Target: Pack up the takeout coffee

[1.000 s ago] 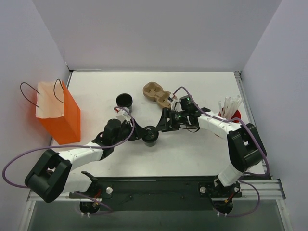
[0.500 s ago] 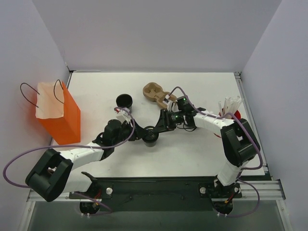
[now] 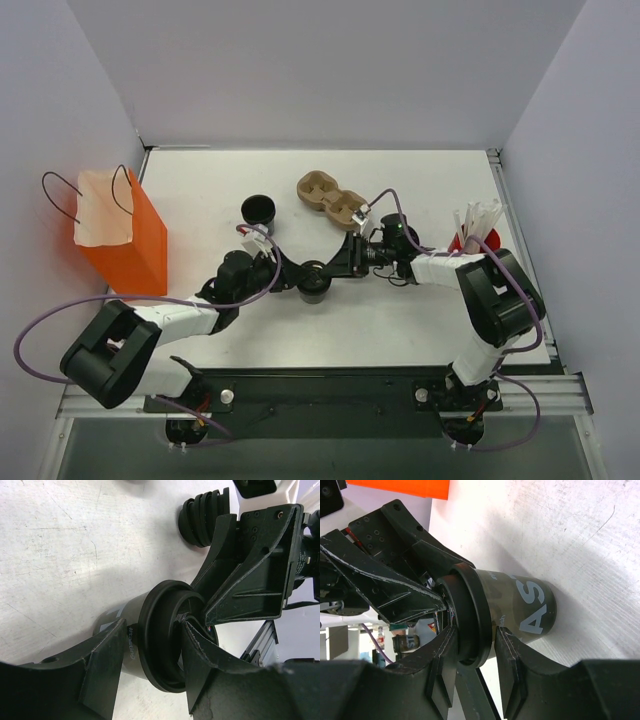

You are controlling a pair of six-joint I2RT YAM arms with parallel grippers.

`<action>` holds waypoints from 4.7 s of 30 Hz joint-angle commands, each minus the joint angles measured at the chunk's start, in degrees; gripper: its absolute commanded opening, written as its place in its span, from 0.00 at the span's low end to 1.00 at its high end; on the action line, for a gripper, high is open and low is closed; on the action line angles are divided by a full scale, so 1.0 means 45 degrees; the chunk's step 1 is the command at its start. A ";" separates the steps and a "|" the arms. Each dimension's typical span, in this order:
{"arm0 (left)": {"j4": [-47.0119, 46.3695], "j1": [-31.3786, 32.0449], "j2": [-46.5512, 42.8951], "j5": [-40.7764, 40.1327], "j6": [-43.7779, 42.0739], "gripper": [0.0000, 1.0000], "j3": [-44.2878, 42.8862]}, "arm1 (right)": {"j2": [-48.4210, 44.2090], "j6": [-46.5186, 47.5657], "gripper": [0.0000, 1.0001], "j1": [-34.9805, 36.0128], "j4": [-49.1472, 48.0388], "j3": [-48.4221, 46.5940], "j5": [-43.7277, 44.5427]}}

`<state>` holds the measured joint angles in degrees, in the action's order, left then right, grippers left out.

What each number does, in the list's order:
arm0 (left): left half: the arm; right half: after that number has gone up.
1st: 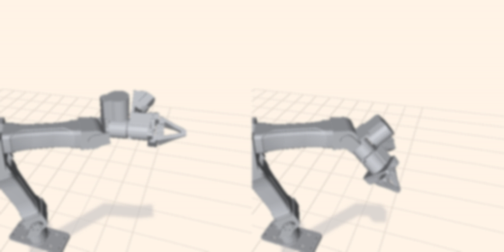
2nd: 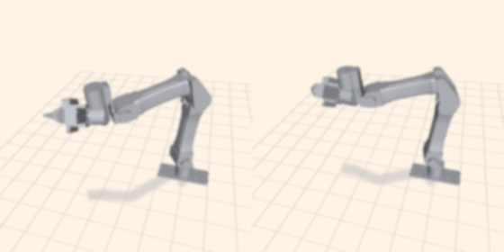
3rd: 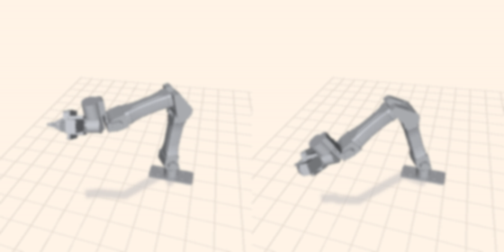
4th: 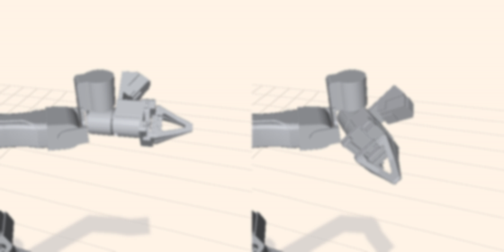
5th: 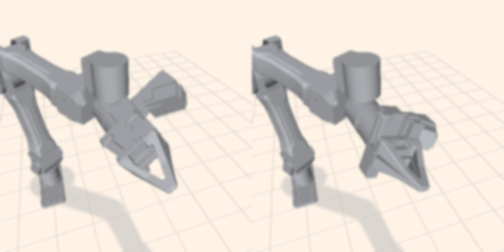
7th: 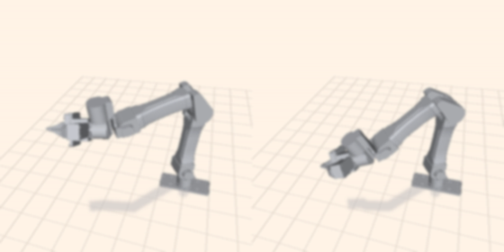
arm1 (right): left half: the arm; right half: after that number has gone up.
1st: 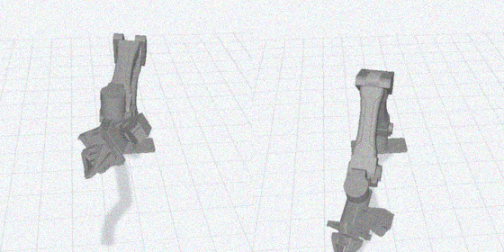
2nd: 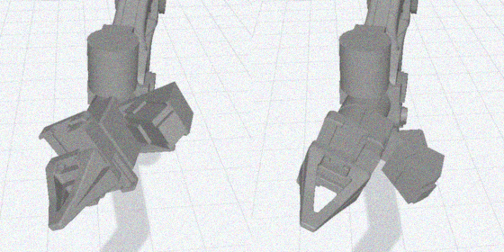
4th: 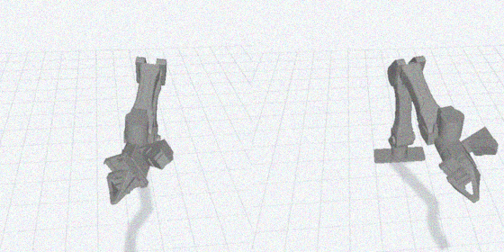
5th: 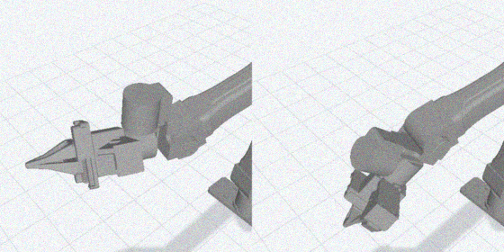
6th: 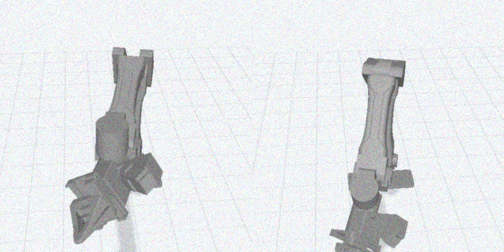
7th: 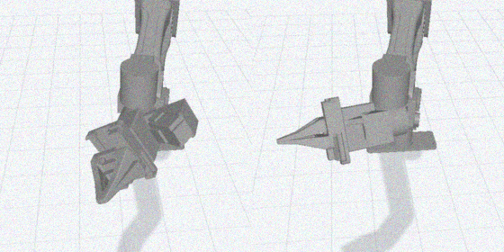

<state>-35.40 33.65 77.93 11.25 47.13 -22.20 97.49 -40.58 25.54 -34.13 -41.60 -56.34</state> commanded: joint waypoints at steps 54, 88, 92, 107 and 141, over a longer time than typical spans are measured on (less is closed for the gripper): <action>0.2066 -0.0270 0.3267 0.0782 -0.2506 0.54 -0.0420 | -0.0221 0.0660 0.35 0.0379 0.2413 0.1118 0.3399; 0.6090 -0.0505 0.0476 0.1368 -0.2468 0.64 -0.3409 | -0.2407 -0.1021 0.27 0.1707 0.3463 0.0828 0.5995; 0.5699 -0.0505 0.0299 0.1231 -0.2154 0.63 -0.2881 | -0.2427 -0.1158 0.27 0.1824 0.3404 0.0711 0.6015; 0.6069 -0.0505 0.1509 0.0412 -0.3170 0.55 -0.2743 | -0.3656 -0.0476 0.58 0.1396 0.4127 0.0047 0.4825; 0.4702 -0.0485 0.2623 0.1036 -0.3541 0.55 -0.2411 | -0.1197 0.1439 0.30 -0.0578 0.4694 -0.2180 0.2773</action>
<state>-25.63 31.51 86.08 18.85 35.29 -36.23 91.33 -34.65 23.22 -11.75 -49.32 -42.48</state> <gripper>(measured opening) 0.552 0.300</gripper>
